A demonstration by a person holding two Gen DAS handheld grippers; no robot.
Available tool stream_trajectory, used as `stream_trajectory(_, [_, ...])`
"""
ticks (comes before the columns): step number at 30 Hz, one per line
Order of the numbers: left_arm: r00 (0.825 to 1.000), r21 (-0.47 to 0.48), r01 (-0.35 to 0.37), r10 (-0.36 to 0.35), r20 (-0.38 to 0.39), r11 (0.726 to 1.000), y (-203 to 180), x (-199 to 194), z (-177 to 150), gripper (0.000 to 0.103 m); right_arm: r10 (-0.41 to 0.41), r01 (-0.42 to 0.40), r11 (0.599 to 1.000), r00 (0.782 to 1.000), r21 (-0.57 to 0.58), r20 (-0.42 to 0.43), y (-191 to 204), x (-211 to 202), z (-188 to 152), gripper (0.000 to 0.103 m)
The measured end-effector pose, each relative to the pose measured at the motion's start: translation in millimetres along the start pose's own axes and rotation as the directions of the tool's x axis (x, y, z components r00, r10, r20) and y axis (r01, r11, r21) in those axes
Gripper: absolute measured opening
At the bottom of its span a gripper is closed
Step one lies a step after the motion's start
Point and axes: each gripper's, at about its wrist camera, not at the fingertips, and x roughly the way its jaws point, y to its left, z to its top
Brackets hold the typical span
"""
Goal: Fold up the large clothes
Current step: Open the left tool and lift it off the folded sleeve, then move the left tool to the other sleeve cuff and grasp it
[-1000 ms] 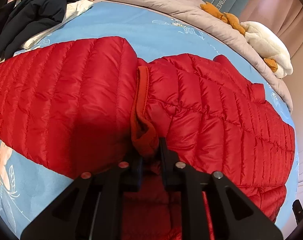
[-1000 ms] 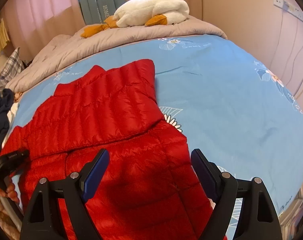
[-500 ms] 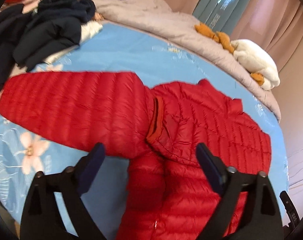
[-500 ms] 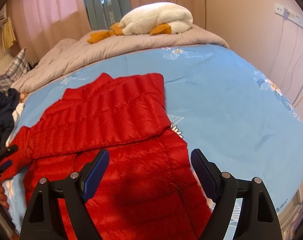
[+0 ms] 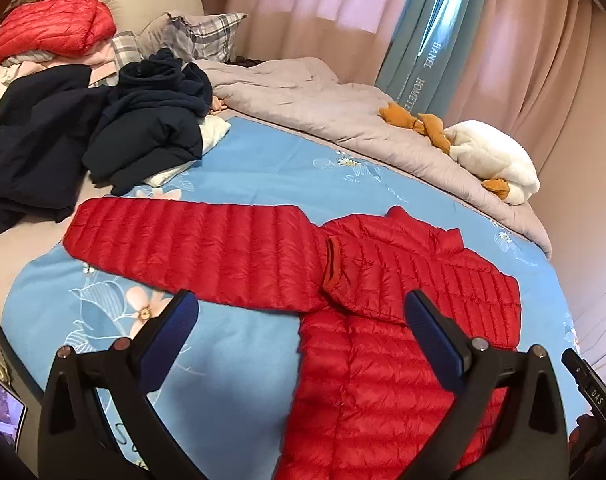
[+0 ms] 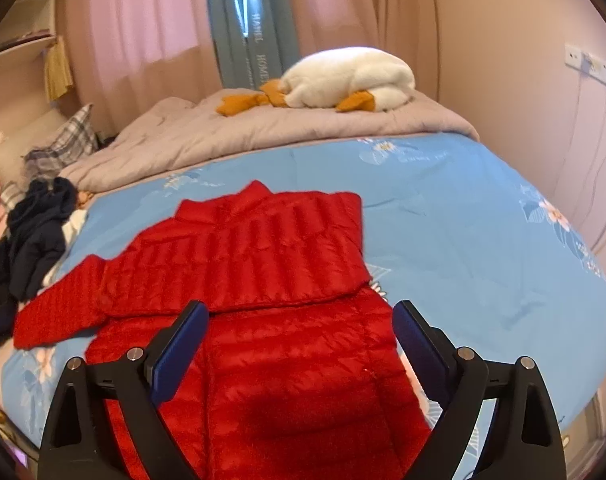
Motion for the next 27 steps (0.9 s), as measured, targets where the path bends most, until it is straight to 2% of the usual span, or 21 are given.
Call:
stream_trajectory(4, [0.999, -0.021, -0.042, 0.042, 0.005, 0.999, 15.3, -7.1, -7.0, 0.103, 0.037, -0.036, 0.999, 0.999, -0.034, 0.018, 9.0, -6.4, -4.5, 0.100])
stream_trajectory(10, [0.998, -0.134, -0.059, 0.055, -0.032, 0.989, 48.6, -6.9, -20.5, 0.103, 0.086, -0.084, 0.993, 0.996, -0.085, 0.016, 24.5, -8.8, -13.5, 0.101])
stream_trajectory(16, [0.991, -0.205, -0.131, 0.127, -0.034, 0.970, 77.0, -8.3, -30.4, 0.103, 0.137, -0.130, 0.984, 0.989, -0.124, 0.047, 34.2, -16.6, -22.5, 0.101])
stream_trajectory(27, [0.981, -0.335, -0.193, 0.183, -0.063, 0.922, 138.0, 5.7, -37.7, 0.103, 0.120, -0.117, 0.990, 0.992, -0.080, 0.032, 39.4, -8.2, -41.0, 0.101])
